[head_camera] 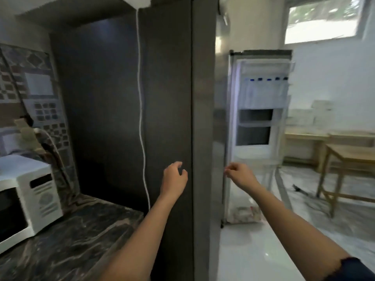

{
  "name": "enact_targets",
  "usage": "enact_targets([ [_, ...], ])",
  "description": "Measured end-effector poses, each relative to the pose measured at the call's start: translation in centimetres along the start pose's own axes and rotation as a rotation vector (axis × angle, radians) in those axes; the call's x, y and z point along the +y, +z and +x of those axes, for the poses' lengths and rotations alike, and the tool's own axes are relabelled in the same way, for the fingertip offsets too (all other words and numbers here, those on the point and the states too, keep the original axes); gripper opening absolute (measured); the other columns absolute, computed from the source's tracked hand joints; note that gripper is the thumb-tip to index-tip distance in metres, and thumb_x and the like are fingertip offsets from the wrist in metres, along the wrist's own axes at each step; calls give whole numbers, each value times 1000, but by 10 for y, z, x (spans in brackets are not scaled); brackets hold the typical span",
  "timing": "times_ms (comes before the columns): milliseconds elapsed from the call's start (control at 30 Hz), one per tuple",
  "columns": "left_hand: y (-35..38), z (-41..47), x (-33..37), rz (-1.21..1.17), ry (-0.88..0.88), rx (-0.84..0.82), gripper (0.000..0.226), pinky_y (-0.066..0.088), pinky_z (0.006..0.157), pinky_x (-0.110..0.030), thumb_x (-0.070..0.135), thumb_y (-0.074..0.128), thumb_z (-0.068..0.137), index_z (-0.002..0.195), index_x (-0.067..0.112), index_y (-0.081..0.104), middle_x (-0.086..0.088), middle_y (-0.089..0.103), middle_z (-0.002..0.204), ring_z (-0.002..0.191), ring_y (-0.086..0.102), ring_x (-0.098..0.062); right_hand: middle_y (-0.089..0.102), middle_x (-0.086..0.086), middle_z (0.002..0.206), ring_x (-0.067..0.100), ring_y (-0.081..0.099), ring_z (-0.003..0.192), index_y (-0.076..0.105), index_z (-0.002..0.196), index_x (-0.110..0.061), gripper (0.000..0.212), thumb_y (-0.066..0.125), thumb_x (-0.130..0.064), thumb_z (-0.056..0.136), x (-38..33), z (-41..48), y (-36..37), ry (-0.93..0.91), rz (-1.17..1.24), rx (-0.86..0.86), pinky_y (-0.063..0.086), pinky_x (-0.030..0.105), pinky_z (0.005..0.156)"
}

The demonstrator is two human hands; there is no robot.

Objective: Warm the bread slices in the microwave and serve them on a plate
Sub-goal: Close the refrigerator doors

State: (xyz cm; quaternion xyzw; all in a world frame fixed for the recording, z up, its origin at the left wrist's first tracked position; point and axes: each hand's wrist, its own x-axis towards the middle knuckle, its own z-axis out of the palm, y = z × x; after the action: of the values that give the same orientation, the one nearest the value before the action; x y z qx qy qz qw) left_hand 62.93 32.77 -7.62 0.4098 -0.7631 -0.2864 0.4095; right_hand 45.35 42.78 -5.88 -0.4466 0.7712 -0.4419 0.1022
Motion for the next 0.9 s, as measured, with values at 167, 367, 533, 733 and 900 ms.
enact_targets([
  [167, 89, 8, 53, -35, 61, -128, 36, 44, 94, -31, 17, 51, 91, 127, 9, 54, -8, 57, 128, 116, 55, -24, 69, 15, 96, 27, 64, 95, 69, 94, -2, 18, 56, -13, 87, 66, -1, -73, 141, 37, 134, 45, 31, 78],
  [367, 187, 36, 100, -70, 145, -280, 32, 49, 89, -36, 15, 52, 86, 116, 5, 59, -14, 62, 119, 109, 57, -30, 67, 8, 99, 23, 61, 95, 67, 92, -11, 16, 53, -16, 89, 130, 21, -129, 269, 30, 255, 47, 33, 80],
  [533, 262, 91, 134, -103, 189, -391, 41, 44, 91, -33, 16, 49, 90, 129, 6, 50, -12, 55, 130, 116, 53, -27, 68, 10, 99, 24, 61, 93, 68, 96, -8, 19, 52, -17, 90, 168, 73, -174, 349, -22, 356, 48, 37, 82],
  [733, 361, 178, 167, -143, 277, -479, 39, 44, 95, -33, 16, 50, 90, 128, 6, 51, -13, 57, 128, 116, 53, -27, 67, 9, 98, 25, 62, 93, 66, 97, -10, 17, 52, -17, 91, 214, 160, -222, 373, -6, 468, 48, 33, 75],
  [900, 449, 227, 190, -153, 352, -580, 42, 42, 91, -30, 15, 50, 89, 131, 6, 50, -13, 54, 131, 116, 54, -26, 64, 3, 93, 19, 59, 91, 66, 98, -11, 18, 51, -16, 92, 269, 212, -248, 428, -81, 527, 47, 33, 77],
])
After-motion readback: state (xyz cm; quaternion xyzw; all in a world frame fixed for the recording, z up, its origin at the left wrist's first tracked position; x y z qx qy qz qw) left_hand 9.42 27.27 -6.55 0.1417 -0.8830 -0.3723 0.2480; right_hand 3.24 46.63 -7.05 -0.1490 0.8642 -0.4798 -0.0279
